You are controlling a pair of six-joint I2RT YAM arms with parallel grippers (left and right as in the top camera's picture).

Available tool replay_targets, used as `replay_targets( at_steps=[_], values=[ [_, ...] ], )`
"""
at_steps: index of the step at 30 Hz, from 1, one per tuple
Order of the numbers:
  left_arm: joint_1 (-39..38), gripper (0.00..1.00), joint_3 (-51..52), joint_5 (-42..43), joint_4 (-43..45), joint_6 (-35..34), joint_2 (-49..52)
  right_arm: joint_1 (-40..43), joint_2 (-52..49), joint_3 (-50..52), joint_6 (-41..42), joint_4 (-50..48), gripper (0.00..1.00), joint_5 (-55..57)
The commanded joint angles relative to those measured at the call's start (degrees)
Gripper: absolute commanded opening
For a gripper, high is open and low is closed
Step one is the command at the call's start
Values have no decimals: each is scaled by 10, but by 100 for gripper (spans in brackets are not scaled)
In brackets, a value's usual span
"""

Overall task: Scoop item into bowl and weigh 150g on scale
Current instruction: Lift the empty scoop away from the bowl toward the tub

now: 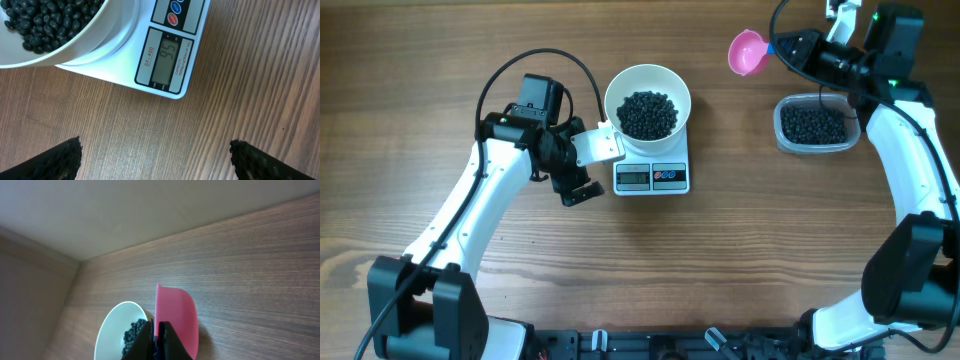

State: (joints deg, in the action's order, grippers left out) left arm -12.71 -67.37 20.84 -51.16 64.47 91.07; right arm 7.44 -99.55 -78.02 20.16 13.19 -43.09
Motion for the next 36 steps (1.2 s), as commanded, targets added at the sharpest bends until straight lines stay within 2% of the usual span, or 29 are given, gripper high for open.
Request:
replay_targets(
  at_steps=[1,5,12,19,27,30,36],
  values=[
    [-3,100,-5,7,0,11,-2,2,-7,-2,8,-3,4,-5],
    [-3,100,-5,7,0,11,-2,1,-7,-2,8,-3,4,50],
    [-3,100,-5,7,0,11,-2,1,-8,-2,14,-1,4,57],
    [-3,100,-5,7,0,11,-2,1,-7,-2,150,-45,4,42],
    [-3,100,-5,7,0,11,-2,-1,-7,-2,139,-65,4,18],
    [-3,100,-5,7,0,11,-2,-4,-7,-2,104,-65,4,7],
    [-3,100,-5,7,0,11,-2,-7,-7,-3,104,-67,4,-129]
  ],
)
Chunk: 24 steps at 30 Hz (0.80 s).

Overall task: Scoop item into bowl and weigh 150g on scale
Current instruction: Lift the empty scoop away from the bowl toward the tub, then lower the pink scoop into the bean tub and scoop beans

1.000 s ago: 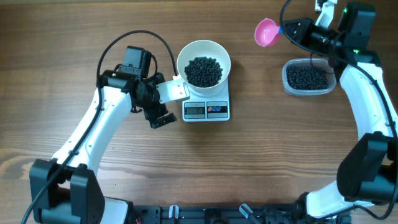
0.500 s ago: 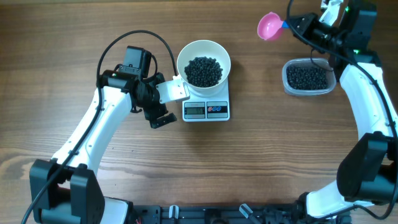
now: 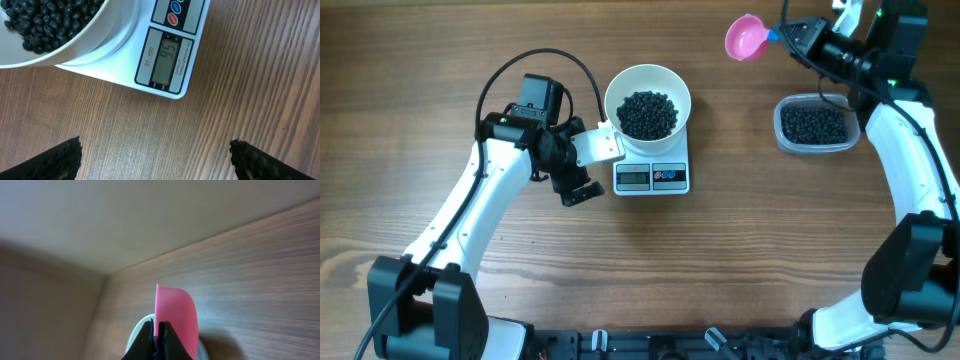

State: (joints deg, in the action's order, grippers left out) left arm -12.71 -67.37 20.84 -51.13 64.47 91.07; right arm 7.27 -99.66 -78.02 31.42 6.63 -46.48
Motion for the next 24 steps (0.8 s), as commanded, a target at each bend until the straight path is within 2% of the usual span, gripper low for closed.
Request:
replay_targets(
  at_steps=[1,3,8,11,19,24],
  values=[
    [-3,100,-5,7,0,11,-2,-5,-5,-3,2,0,4,-114],
    [-3,100,-5,7,0,11,-2,-4,6,-4,22,1,4,-122],
    [-3,100,-5,7,0,11,-2,8,53,-28,22,13,4,-48],
    [-3,100,-5,7,0,11,-2,28,91,-35,8,99,4,17],
    [-3,100,-5,7,0,11,-2,61,146,-40,-114,268,4,188],
    [-3,100,-5,7,0,11,-2,71,147,-42,-242,364,4,320]
  ],
)
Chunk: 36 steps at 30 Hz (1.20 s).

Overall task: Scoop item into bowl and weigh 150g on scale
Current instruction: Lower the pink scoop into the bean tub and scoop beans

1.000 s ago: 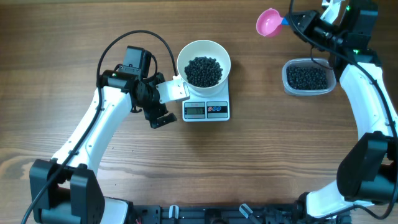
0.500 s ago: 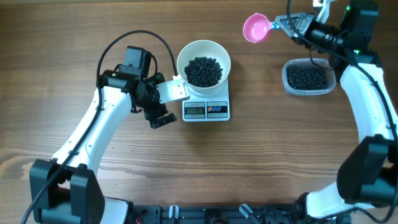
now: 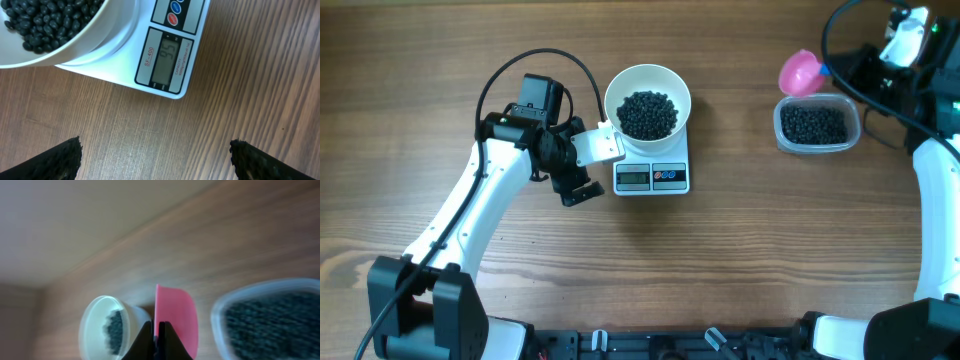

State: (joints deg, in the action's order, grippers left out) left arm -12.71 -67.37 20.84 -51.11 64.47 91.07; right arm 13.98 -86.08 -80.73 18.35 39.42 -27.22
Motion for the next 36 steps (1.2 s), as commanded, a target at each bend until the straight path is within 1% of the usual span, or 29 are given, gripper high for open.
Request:
replay_targets(
  at_steps=[1,4,6,11,16,19,23,24,25,28,29,34,36],
  values=[
    [-3,100,-5,7,0,11,-2,4,11,-14,-125,49,4,161],
    [-3,100,-5,7,0,11,-2,4,11,-13,-141,79,4,268],
    [-3,100,-5,7,0,11,-2,4,10,-12,-150,84,4,301],
    [-3,100,-5,7,0,11,-2,3,-10,10,-163,67,4,300],
    [-3,100,-5,7,0,11,-2,-2,-76,10,-181,28,4,242],
    [-3,100,-5,7,0,11,-2,-13,-96,10,-186,33,5,237],
    [-3,100,-5,7,0,11,-2,-37,-113,10,-212,41,4,249],
    [-3,100,-5,7,-1,11,-2,-39,-113,10,-232,45,4,256],
    [-3,100,-5,7,-2,11,-2,-42,-113,10,-275,52,4,284],
    [-3,100,-5,7,-3,11,-2,-43,-113,10,-365,43,4,343],
    [-3,100,-5,7,-3,11,-2,-43,-113,10,-382,40,4,343],
    [-3,100,-5,7,-3,11,-2,-43,-119,13,-369,37,4,301],
    [-3,100,-5,7,-3,11,-2,-43,-125,14,-347,35,4,301]
  ],
)
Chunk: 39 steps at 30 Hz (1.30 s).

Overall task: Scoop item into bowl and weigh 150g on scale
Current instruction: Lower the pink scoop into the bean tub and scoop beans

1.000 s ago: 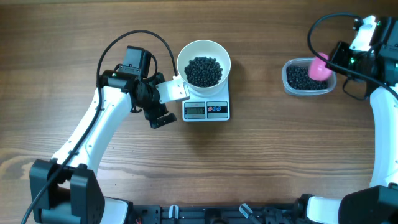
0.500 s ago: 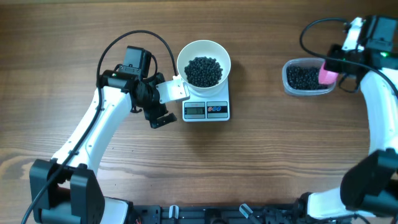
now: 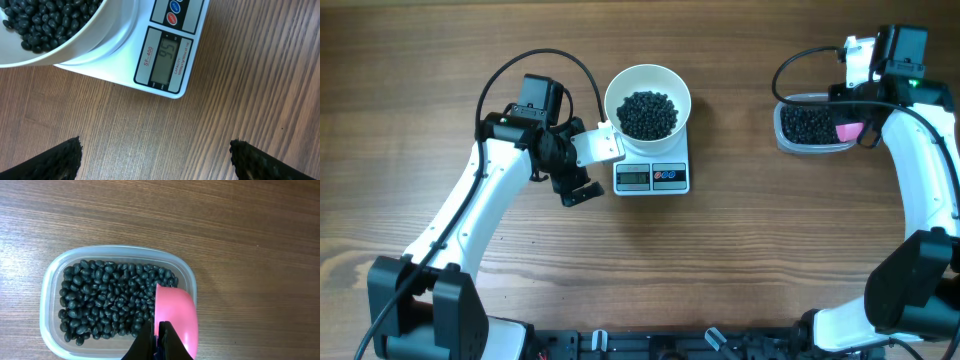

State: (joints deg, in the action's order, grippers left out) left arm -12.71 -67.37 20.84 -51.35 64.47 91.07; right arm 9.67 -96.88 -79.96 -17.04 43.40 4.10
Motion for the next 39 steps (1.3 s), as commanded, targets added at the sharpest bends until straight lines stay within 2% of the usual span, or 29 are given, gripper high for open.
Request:
replay_targets(
  at_steps=[1,7,11,18,25,30,35,39],
  values=[
    [-3,100,-5,7,-1,11,-2,0,-22,6,12,-5,4,-12],
    [-3,100,-5,7,-1,11,-2,0,-59,6,25,-12,4,-13],
    [-3,100,-5,7,-1,11,-2,0,-77,6,85,-23,4,-40],
    [-3,100,-5,7,-1,11,-2,0,-101,6,199,-31,4,-173],
    [-3,100,-5,7,-1,11,-2,4,-102,6,326,-31,4,-205],
    [-3,100,-5,7,-1,11,-2,27,-102,6,327,-33,4,-292],
    [-3,100,-5,7,-1,11,-2,63,-102,6,338,-33,4,-302],
    [-3,100,-5,7,-1,11,-2,83,-102,6,337,-35,4,-354]
  ],
)
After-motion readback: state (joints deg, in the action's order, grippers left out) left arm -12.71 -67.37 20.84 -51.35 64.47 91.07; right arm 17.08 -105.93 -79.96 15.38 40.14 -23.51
